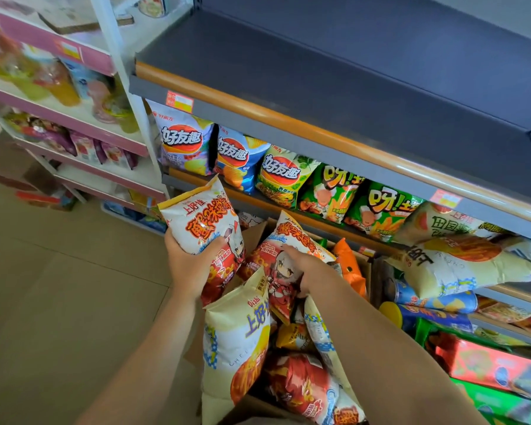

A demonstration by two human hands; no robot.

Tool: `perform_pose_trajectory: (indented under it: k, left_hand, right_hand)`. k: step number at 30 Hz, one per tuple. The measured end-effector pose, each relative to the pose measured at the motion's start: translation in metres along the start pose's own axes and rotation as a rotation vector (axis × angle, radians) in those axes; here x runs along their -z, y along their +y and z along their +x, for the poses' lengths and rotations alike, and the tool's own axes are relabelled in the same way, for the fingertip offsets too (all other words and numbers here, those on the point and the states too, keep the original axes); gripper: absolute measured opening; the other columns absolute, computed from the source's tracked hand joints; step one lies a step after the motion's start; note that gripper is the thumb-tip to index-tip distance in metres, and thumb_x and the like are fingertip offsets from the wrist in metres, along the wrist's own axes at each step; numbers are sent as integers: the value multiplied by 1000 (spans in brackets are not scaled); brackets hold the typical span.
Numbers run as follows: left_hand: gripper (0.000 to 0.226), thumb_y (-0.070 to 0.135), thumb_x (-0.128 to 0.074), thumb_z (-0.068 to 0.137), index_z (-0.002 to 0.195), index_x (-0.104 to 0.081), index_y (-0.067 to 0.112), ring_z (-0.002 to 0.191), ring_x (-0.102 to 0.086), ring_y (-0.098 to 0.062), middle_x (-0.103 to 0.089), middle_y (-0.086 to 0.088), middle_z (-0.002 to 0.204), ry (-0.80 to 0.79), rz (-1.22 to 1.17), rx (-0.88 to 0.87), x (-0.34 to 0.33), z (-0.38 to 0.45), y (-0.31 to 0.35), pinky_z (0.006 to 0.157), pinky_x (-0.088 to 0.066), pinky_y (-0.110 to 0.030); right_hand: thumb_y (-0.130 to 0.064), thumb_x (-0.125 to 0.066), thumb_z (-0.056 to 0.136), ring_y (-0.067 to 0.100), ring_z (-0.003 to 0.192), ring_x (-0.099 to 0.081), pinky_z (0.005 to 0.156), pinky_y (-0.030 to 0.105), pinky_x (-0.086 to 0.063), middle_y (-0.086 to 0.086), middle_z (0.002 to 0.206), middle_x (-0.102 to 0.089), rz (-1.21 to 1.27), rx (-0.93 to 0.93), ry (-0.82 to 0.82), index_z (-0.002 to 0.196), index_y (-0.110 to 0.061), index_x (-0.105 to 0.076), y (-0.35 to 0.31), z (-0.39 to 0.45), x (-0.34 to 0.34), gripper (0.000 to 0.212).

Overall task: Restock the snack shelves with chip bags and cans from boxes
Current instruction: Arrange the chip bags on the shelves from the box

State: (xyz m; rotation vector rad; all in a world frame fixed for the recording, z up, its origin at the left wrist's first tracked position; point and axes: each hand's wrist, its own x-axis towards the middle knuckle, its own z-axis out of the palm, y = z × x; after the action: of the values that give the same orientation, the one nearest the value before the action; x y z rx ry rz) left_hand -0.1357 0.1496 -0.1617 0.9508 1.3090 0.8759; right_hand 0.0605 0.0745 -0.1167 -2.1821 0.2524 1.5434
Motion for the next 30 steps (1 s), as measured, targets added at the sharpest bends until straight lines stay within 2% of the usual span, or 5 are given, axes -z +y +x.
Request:
perform_pose_trajectory:
  k: [5, 14, 19, 28, 30]
  left_hand:
    - [84, 18, -92, 66, 133, -45, 32, 106, -68, -10, -66, 8, 120, 27, -67, 12, -5, -10, -3, 88, -59, -44]
    - [78, 17, -90, 71, 135, -47, 28, 109, -67, -8, -67, 8, 123, 99, -115, 31, -6, -5, 0, 95, -56, -42]
    - [73, 15, -89, 72, 131, -48, 29, 108, -65, -3, -65, 14, 117, 141, -124, 15, -9, 3, 19, 92, -54, -29]
    - [107, 48, -91, 50, 143, -41, 32, 112, -65, -17, -64, 6, 126, -44, -59, 101, -23, -16, 33, 96, -54, -47]
    - [89, 42, -91, 58, 134, -44, 35, 111, -65, -20, -65, 4, 124, -79, -72, 89, -26, -20, 44, 94, -55, -46]
  right_hand:
    - [-64, -79, 70, 33, 146, -32, 116, 49, -28, 11, 161, -28, 144, 107, 30, 152, -12, -31, 3, 18, 6, 109]
    - [-67, -91, 13, 26, 99, -68, 89, 40, -55, 5, 115, -69, 320, 352, 182, 131, -14, -55, -3, 30, 30, 134]
    - [-75, -90, 22, 30, 94, -73, 90, 51, -57, 6, 109, -74, 469, 429, 165, 125, -17, -63, -6, 6, 72, 120]
    - [-71, -64, 79, 30, 73, -75, 57, 43, -61, 14, 98, -77, 593, 338, -114, 121, -15, -68, 7, -56, 97, 70]
    - [-68, -63, 81, 31, 78, -76, 60, 46, -61, 15, 103, -76, 586, 375, -168, 122, -17, -69, 20, -66, 106, 66]
